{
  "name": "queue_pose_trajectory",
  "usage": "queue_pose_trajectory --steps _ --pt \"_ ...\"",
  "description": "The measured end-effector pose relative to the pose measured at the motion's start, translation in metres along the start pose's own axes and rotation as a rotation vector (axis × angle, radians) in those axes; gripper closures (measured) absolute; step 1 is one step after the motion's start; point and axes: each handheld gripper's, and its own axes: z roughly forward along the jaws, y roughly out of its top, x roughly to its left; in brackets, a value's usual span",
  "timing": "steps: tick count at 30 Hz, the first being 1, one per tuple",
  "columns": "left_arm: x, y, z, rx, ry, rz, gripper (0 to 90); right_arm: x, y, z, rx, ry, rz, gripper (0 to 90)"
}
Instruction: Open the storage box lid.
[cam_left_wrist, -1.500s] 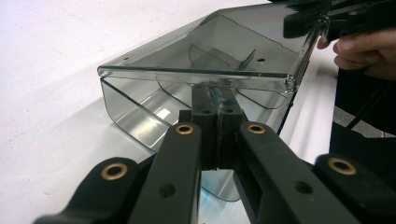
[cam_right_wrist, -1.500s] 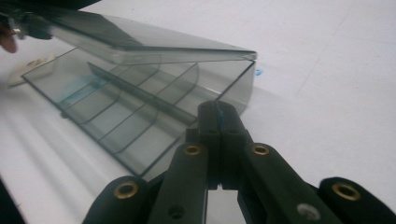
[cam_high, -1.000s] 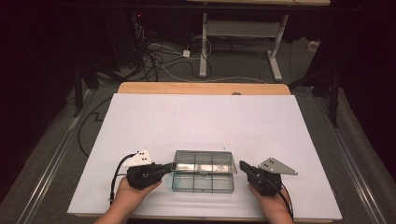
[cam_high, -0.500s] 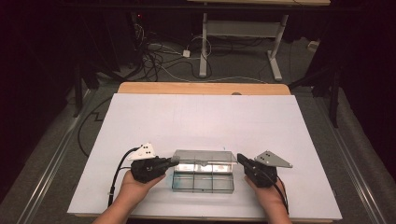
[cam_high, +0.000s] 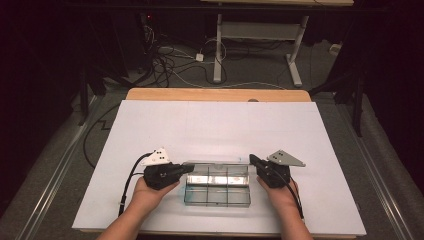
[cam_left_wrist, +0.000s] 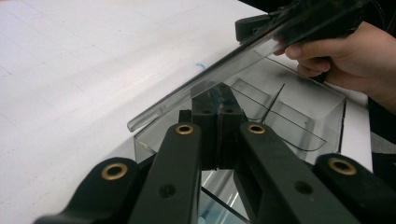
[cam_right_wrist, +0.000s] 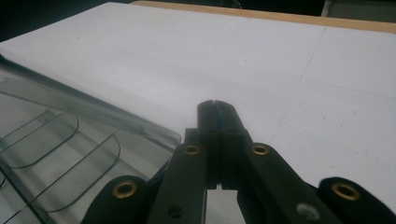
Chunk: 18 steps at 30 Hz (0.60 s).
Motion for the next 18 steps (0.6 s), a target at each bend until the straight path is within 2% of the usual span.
queue_pose_trajectory --steps 6,14,18 --pt "0.004 0.002 0.000 -0.009 0.005 -0.004 87.5 0.000 0.008 0.005 -0.016 0.016 0.024 90.0" --pt "0.008 0.005 0.005 -0.010 0.005 -0.005 87.4 0.001 0.021 0.001 -0.039 0.017 0.033 90.0" --pt "0.010 0.006 0.005 -0.013 0.004 -0.006 87.4 0.002 0.028 -0.001 -0.059 0.020 0.018 90.0"
